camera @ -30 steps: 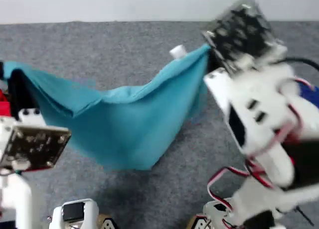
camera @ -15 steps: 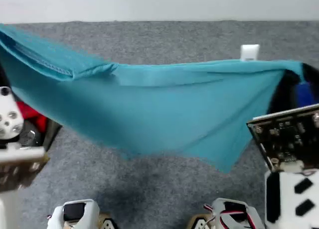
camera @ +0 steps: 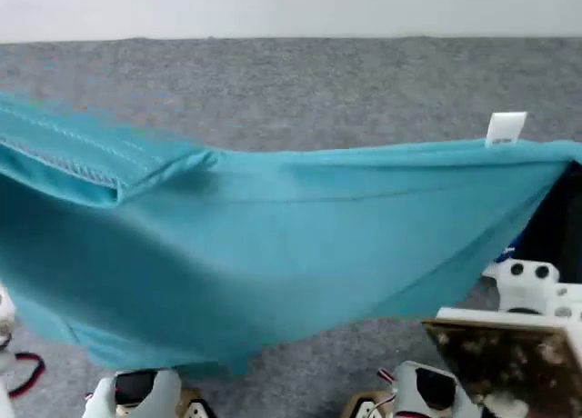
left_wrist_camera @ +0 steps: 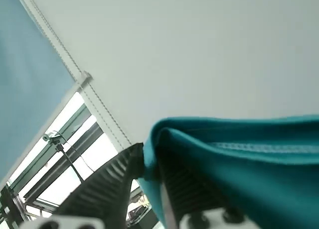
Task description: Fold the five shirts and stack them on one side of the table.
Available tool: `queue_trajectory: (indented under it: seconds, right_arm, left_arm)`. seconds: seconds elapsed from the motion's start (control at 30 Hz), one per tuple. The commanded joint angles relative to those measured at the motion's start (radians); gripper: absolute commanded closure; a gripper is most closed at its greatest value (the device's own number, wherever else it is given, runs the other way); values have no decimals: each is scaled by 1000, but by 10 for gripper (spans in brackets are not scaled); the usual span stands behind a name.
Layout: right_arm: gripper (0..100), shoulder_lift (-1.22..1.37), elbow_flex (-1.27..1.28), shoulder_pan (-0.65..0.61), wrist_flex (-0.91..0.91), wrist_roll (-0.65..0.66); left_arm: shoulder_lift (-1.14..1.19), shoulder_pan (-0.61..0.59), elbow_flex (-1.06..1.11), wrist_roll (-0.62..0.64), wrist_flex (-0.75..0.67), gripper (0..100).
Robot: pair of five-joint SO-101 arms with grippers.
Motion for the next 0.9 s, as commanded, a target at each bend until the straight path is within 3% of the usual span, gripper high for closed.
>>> queue_trajectory:
  seconds: [0.0,0.3,0.5,0.63,0.87]
  right_arm:
    - [988,-12,-5,13,-15,35]
    - [988,-58,12,18,88,72]
    - [987,-48,238,13,59,68]
    - [987,-48,471,13,-102,68]
    - [987,-48,1000,-28,-536,74]
  left_arm:
    - [21,6,-36,-15,100,983]
    - [23,8,-39,-14,308,984]
    - [58,8,87,-12,333,984]
    - [98,8,266,-12,226,984]
    - [167,11,638,-12,-161,984]
